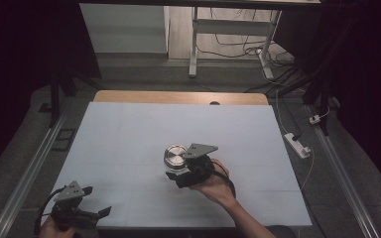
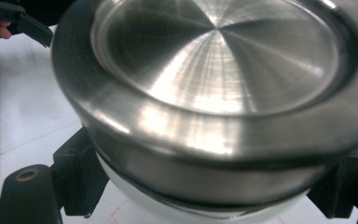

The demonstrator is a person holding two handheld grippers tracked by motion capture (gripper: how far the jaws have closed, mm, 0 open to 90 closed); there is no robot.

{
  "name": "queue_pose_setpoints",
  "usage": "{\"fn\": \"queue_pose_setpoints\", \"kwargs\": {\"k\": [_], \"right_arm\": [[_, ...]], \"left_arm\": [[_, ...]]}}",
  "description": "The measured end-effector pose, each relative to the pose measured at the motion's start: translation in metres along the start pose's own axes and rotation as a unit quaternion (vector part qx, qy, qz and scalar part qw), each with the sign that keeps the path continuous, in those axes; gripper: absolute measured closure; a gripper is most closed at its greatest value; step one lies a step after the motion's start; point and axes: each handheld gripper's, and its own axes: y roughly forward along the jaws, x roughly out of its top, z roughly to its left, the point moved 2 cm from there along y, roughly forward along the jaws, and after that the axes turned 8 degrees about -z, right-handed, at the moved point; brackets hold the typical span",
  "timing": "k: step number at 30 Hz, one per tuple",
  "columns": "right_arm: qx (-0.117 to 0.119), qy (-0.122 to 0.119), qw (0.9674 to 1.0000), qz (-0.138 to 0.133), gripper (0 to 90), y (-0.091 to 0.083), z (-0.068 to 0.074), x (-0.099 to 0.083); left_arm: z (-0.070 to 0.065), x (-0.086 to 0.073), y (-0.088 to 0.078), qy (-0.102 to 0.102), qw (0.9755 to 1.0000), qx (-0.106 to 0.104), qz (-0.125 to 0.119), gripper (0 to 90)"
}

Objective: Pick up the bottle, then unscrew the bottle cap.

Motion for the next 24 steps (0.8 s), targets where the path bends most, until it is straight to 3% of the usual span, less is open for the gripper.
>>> {"fn": "queue_pose_setpoints", "kwargs": {"k": [8,15,21,24], "right_arm": [[0.002,-0.001,1.0000,0.002,15.1,0.001,-0.001,0.000],[0.003,-0.002,1.0000,0.005,15.1,0.001,-0.003,-0.001],[0.005,-0.008,0.9999,0.009,15.1,0.001,-0.001,-0.002],[0.007,-0.011,0.9999,0.006,15.1,-0.001,0.000,-0.001]], "left_arm": [[0.000,0.001,-0.001,0.001,1.0000,-0.001,-0.008,0.0],[0.003,0.004,-0.001,0.000,0.9994,-0.027,-0.023,0.0],[-0.001,0.011,0.003,0.020,0.9991,-0.028,-0.025,0.0],[-0.005,0.018,0.008,0.028,0.9985,-0.038,-0.027,0.0]]}}
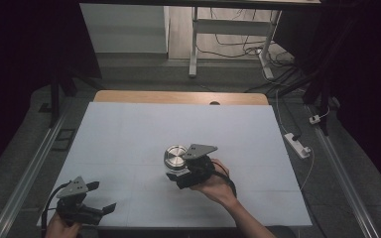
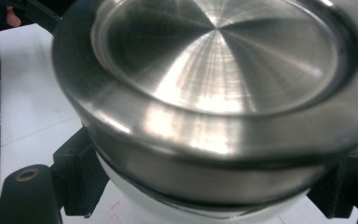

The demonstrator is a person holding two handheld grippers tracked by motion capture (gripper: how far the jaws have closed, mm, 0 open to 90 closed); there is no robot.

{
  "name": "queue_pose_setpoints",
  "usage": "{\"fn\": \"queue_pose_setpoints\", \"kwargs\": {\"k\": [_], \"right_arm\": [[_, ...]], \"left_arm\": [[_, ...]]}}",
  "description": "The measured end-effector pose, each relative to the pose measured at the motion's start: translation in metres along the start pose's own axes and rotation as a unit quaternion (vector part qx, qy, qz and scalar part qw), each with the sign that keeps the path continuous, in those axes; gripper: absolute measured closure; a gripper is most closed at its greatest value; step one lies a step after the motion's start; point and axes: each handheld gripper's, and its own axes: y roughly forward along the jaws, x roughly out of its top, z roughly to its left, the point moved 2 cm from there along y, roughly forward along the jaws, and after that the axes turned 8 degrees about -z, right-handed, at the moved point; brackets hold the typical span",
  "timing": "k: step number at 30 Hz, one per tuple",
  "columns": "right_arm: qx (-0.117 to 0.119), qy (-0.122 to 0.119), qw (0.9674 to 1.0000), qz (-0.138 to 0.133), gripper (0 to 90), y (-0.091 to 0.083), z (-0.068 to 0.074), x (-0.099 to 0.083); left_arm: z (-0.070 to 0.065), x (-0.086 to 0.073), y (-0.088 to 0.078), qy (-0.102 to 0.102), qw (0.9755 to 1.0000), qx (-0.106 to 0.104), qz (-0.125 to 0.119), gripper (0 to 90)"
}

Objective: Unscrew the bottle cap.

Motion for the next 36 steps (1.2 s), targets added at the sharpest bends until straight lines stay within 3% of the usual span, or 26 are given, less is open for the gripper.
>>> {"fn": "queue_pose_setpoints", "kwargs": {"k": [7,14,19,26,36], "right_arm": [[0.000,0.000,1.0000,-0.002,15.1,-0.003,0.000,-0.001],[0.004,-0.005,1.0000,-0.001,15.1,-0.001,0.002,-0.002],[0.004,-0.007,1.0000,-0.004,15.1,-0.003,0.004,0.001],[0.001,-0.006,1.0000,-0.007,15.1,-0.005,0.002,0.001],[0.003,-0.009,0.9999,-0.008,15.1,-0.005,0.002,0.002]], "left_arm": [[-0.001,0.013,0.003,0.001,0.9995,-0.030,-0.007,0.0],[-0.003,0.028,0.014,0.031,0.9982,-0.046,-0.019,0.0],[-0.005,0.035,0.023,0.037,0.9977,-0.055,-0.017,0.0],[-0.007,0.050,0.033,0.037,0.9963,-0.067,-0.040,0.0],[-0.009,0.065,0.044,0.047,0.9958,-0.073,-0.030,0.0]]}}
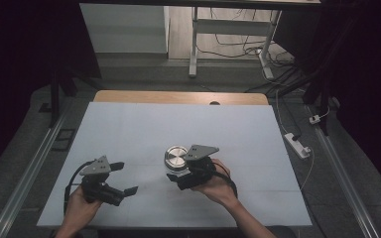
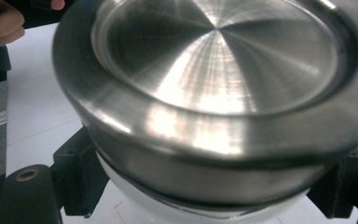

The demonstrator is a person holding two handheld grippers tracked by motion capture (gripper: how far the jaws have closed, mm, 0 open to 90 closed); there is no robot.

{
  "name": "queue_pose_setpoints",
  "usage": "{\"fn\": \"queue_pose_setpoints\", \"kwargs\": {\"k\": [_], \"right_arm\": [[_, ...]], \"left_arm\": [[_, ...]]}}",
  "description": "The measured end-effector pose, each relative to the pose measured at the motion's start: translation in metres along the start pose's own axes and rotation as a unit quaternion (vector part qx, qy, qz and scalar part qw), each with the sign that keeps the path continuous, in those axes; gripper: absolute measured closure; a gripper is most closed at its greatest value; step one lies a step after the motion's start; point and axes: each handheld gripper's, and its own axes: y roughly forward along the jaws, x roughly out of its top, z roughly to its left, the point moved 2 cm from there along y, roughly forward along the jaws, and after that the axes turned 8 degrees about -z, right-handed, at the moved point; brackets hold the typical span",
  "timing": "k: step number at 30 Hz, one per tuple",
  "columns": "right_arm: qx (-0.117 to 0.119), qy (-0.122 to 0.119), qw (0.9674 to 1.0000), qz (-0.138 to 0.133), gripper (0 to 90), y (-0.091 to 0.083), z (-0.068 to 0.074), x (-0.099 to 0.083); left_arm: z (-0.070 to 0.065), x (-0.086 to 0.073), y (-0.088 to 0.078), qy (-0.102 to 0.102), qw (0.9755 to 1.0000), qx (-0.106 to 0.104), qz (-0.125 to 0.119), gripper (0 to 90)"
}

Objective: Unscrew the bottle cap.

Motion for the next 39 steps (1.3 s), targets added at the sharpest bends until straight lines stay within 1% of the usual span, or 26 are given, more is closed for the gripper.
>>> {"fn": "queue_pose_setpoints", "kwargs": {"k": [2,5,10,11,12,13,14,17,18,19,20,21,22,23,24,25,26,31,32,33,34,35,36,37,38,39], "right_arm": [[-0.001,0.002,1.0000,-0.001,15.1,-0.001,0.000,0.000],[-0.001,0.002,1.0000,-0.001,15.1,-0.001,-0.001,0.000],[0.000,0.003,1.0000,-0.002,15.1,-0.001,-0.002,0.000],[0.000,0.003,1.0000,-0.002,15.1,-0.001,-0.002,0.000],[0.001,0.003,1.0000,-0.003,15.1,-0.001,-0.001,0.000],[0.001,0.003,1.0000,-0.003,15.1,-0.001,-0.001,0.000],[0.002,0.003,1.0000,-0.002,15.1,-0.001,-0.001,0.000],[0.003,0.003,1.0000,-0.002,15.1,-0.001,-0.001,0.000],[0.004,0.003,1.0000,-0.001,15.1,-0.001,-0.001,-0.001],[0.004,0.004,1.0000,-0.001,15.1,-0.001,-0.001,-0.001],[0.003,0.004,1.0000,-0.001,15.1,-0.001,-0.001,-0.001],[0.003,0.004,1.0000,-0.001,15.1,-0.001,-0.001,-0.001],[0.004,0.004,1.0000,-0.002,15.1,-0.002,-0.002,-0.001],[0.004,0.004,1.0000,-0.002,15.1,-0.002,-0.002,-0.001],[0.006,0.004,1.0000,-0.003,15.1,-0.002,-0.002,0.000],[0.006,0.004,1.0000,-0.003,15.1,-0.002,-0.002,0.000],[0.006,0.006,1.0000,-0.004,15.1,-0.002,-0.002,-0.001],[0.009,0.004,0.9999,-0.003,15.1,-0.002,-0.003,-0.001],[0.010,0.003,0.9999,-0.002,15.1,-0.002,-0.002,-0.002],[0.010,0.003,0.9999,-0.002,15.1,-0.002,-0.002,-0.002],[0.014,0.002,0.9999,-0.002,15.1,-0.001,-0.002,-0.002],[0.014,0.001,0.9999,-0.001,15.1,-0.001,-0.002,-0.002],[0.016,-0.001,0.9999,-0.001,15.1,-0.001,-0.001,-0.002],[0.016,-0.001,0.9999,-0.001,15.1,-0.001,-0.001,-0.002],[0.020,-0.001,0.9998,0.001,15.1,0.000,-0.001,-0.002],[0.020,-0.001,0.9998,0.001,15.1,0.000,-0.001,-0.002]], "left_arm": [[-0.001,0.004,0.005,0.004,1.0000,-0.003,0.008,0.0],[-0.001,0.007,0.007,0.008,0.9999,-0.008,0.011,0.0],[-0.001,0.017,0.012,0.019,0.9998,-0.011,0.004,0.0],[-0.001,0.017,0.012,0.019,0.9998,-0.011,0.004,0.0],[-0.001,0.021,0.013,0.024,0.9996,-0.015,0.000,0.0],[-0.001,0.021,0.013,0.024,0.9996,-0.015,0.000,0.0],[-0.001,0.026,0.015,0.030,0.9994,-0.019,-0.002,0.0],[-0.002,0.031,0.018,0.034,0.9992,-0.022,-0.005,0.0],[-0.002,0.036,0.022,0.039,0.9988,-0.029,-0.003,0.0],[-0.002,0.036,0.022,0.039,0.9988,-0.029,-0.003,0.0],[-0.003,0.040,0.027,0.044,0.9984,-0.037,-0.004,0.0],[-0.003,0.040,0.027,0.044,0.9984,-0.037,-0.004,0.0],[-0.004,0.045,0.032,0.050,0.9979,-0.042,-0.002,0.0],[-0.004,0.045,0.032,0.050,0.9979,-0.042,-0.002,0.0],[-0.005,0.049,0.036,0.059,0.9972,-0.045,0.001,0.0],[-0.005,0.049,0.036,0.059,0.9972,-0.045,0.001,0.0],[-0.005,0.052,0.040,0.067,0.9965,-0.049,0.001,0.0],[-0.005,0.059,0.044,0.074,0.9956,-0.057,0.002,0.0],[-0.005,0.062,0.046,0.081,0.9948,-0.062,0.002,0.0],[-0.005,0.062,0.046,0.081,0.9948,-0.062,0.002,0.0],[-0.005,0.065,0.047,0.087,0.9935,-0.073,0.000,0.0],[-0.005,0.065,0.047,0.087,0.9935,-0.073,0.000,0.0],[-0.005,0.069,0.048,0.093,0.9919,-0.087,-0.003,0.0],[-0.005,0.069,0.048,0.093,0.9919,-0.087,-0.003,0.0],[-0.006,0.073,0.049,0.101,0.9901,-0.098,-0.004,0.0],[-0.006,0.073,0.049,0.101,0.9901,-0.098,-0.004,0.0]]}}
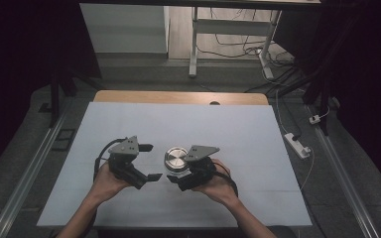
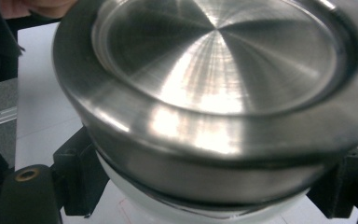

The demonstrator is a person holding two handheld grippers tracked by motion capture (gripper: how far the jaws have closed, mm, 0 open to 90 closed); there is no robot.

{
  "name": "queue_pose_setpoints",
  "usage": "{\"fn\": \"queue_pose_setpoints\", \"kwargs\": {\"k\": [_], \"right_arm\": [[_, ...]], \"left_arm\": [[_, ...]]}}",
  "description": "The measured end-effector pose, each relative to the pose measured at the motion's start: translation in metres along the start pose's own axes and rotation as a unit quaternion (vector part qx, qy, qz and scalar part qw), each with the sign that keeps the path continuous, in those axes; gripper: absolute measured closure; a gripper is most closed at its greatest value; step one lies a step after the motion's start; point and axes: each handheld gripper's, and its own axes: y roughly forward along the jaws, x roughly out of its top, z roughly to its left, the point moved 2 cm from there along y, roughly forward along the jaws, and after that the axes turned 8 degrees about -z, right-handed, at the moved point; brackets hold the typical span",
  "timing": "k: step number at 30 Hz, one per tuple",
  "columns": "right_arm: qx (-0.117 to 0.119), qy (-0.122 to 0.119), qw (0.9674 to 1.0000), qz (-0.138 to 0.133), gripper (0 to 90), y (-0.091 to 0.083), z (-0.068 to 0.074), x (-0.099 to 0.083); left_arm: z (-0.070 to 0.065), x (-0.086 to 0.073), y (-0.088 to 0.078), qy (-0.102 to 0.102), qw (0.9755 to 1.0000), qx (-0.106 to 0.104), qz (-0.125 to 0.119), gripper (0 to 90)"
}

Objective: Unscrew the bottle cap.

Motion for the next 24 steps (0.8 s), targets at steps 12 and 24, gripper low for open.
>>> {"fn": "queue_pose_setpoints", "kwargs": {"k": [12,24], "right_arm": [[0.045,-0.014,0.9988,0.014,15.1,0.004,0.007,-0.001],[0.084,-0.044,0.9952,0.024,15.1,0.002,0.014,0.000]], "left_arm": [[0.005,0.014,0.025,0.041,0.9940,-0.100,0.015,2.0],[0.000,0.017,0.035,0.065,0.9871,-0.146,0.011,18.6]]}}
